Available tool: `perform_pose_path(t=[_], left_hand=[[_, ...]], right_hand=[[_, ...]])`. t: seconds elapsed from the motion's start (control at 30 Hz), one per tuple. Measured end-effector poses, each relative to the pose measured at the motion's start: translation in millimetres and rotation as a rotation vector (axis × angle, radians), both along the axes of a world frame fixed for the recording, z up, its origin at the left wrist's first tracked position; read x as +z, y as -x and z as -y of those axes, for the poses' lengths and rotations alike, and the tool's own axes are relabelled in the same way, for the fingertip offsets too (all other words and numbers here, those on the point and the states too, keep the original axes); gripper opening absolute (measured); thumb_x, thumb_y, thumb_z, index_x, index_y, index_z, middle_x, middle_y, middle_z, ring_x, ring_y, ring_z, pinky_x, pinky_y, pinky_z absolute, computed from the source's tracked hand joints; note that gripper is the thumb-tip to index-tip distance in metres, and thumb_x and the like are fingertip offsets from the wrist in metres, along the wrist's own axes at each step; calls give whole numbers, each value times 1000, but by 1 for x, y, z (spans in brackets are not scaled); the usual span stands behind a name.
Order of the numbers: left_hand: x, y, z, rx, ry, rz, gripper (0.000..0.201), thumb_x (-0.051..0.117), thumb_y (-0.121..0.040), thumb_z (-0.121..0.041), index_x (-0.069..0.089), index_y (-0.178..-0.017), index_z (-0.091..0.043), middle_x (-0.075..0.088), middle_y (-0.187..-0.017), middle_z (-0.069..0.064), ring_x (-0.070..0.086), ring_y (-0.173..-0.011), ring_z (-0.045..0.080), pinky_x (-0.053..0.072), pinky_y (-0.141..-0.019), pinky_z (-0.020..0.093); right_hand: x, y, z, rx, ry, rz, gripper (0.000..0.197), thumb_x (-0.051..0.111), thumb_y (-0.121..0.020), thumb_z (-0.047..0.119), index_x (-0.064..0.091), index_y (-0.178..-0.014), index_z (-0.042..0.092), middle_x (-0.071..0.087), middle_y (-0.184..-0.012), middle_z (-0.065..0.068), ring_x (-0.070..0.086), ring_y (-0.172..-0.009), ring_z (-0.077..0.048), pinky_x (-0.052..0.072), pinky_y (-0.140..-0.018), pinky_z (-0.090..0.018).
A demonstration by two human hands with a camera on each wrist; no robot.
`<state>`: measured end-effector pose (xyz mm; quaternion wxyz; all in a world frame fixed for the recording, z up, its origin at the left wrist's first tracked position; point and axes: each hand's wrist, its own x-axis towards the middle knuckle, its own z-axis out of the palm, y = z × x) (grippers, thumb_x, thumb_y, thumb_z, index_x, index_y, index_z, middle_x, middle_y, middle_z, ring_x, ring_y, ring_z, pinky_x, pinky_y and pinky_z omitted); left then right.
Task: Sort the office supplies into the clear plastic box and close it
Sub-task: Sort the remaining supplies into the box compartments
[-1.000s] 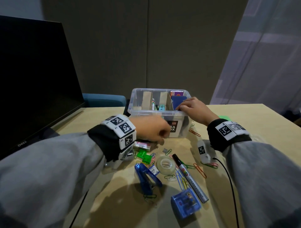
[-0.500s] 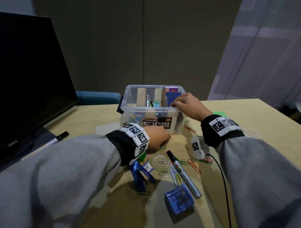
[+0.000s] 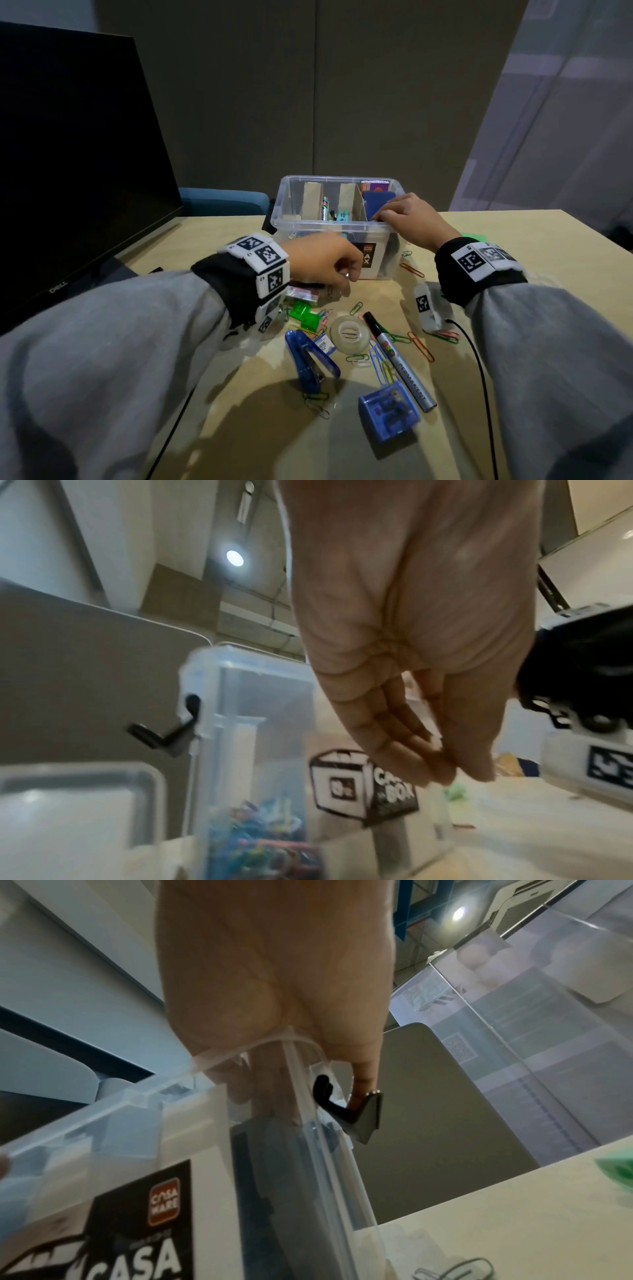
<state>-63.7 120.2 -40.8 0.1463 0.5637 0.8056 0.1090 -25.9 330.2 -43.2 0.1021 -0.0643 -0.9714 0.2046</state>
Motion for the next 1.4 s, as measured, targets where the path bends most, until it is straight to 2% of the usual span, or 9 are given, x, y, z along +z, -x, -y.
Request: perform_pose_path(t=[0.13,0.27,0.43,0.53,0.7,0.77,0.93,1.13,1.4], left_hand=[[11,6,25,83,-39,43,13,67,-89,-18,60,-92,-28,61,-93,-10,57,-86,4,45,-76,18],[18,10,53,219,-132,313,10,63,-91,-8,58,-92,-16,71,-94,6,71,-83,16,59,-76,29],[20,12,88,377,-213,382,9,70,-86,-4,69,-94,-5,72,-75,3,70,-68,8,58,-68,21],[15,13,104,576,-326,529,12,71,-83,1,72,-95,3,74,-79,10,71,-68,10,58,-67,19],[12,8,119,819,-430,879,16,66,-86,3,69,-100,10,72,-85,19,71,-66,13,57,-58,16],[11,6,123,846,-427,937,15,63,-88,4,67,-101,12,71,-83,19,70,-64,13,56,-55,15],[2,3,126,826,-424,878,10,63,-86,8,68,-94,5,71,-84,17,72,-72,17,59,-65,20],[-18,-7,115,728,-354,520,8,73,-81,2,71,-87,-4,70,-75,5,67,-65,12,56,-62,19],[-35,-10,96,783,-342,473,17,67,-81,8,71,-78,-8,65,-77,4,67,-75,20,61,-74,33]], right_hand=[[3,0,4,-34,-33,24,32,41,-100,24,71,-108,16,60,-115,1,42,-116,-15,37,-95,-34],[3,1,5,-54,-17,61,31,41,-100,27,71,-104,19,63,-115,-1,47,-116,-19,42,-101,-43],[6,-2,11,-79,-43,68,33,40,-100,26,71,-101,16,63,-110,-4,48,-111,-19,42,-97,-38],[7,-3,13,-102,-19,76,34,41,-100,27,72,-95,15,64,-107,-7,52,-110,-24,43,-99,-47],[8,-5,16,-121,1,78,36,41,-100,28,71,-95,9,63,-105,-10,51,-108,-25,43,-99,-48],[8,-5,16,-123,8,86,35,42,-100,28,71,-96,10,63,-105,-10,50,-110,-25,42,-100,-48],[7,-4,15,-119,14,89,32,42,-100,27,71,-97,13,63,-107,-10,51,-112,-26,42,-100,-50],[8,-5,16,-128,7,89,27,42,-100,26,68,-95,20,62,-108,-8,50,-112,-25,42,-100,-48],[7,-6,16,-123,-6,73,27,41,-100,24,68,-101,20,61,-109,-7,48,-113,-23,42,-99,-43]])
